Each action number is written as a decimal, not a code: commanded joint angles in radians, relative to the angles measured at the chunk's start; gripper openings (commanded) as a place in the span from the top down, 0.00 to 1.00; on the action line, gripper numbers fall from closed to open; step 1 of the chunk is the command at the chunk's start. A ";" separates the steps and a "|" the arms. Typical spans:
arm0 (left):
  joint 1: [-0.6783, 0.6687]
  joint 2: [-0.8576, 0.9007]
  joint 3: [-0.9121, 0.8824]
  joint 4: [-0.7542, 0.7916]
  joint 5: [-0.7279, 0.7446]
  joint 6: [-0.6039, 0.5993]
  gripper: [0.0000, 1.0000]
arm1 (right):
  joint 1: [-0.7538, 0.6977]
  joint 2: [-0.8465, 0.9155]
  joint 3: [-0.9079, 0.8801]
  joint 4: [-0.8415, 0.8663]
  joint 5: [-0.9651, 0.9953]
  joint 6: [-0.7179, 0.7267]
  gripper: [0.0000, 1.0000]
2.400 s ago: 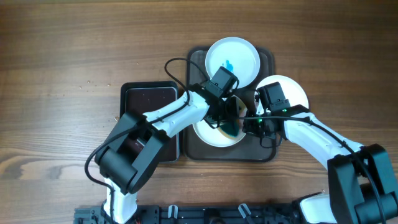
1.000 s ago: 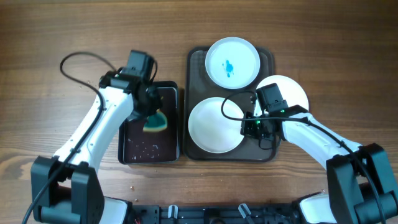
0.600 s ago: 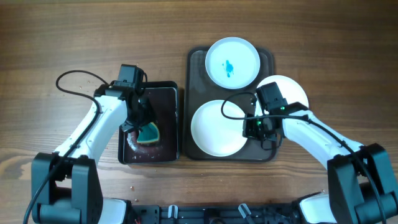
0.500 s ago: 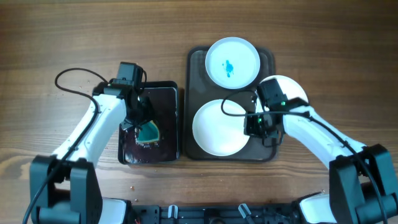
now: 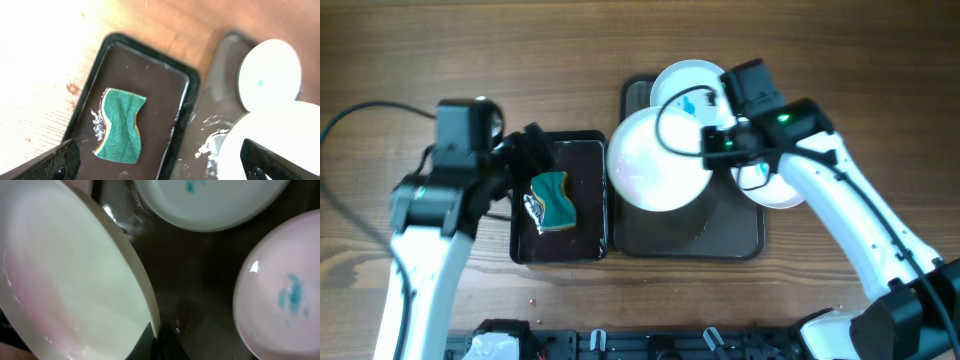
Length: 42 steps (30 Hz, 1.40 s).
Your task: Clean dirty plates on tray and stack at the side
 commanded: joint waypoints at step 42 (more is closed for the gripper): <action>0.047 -0.292 0.016 -0.028 0.030 0.002 0.00 | 0.785 0.051 0.023 0.382 1.243 -0.052 0.96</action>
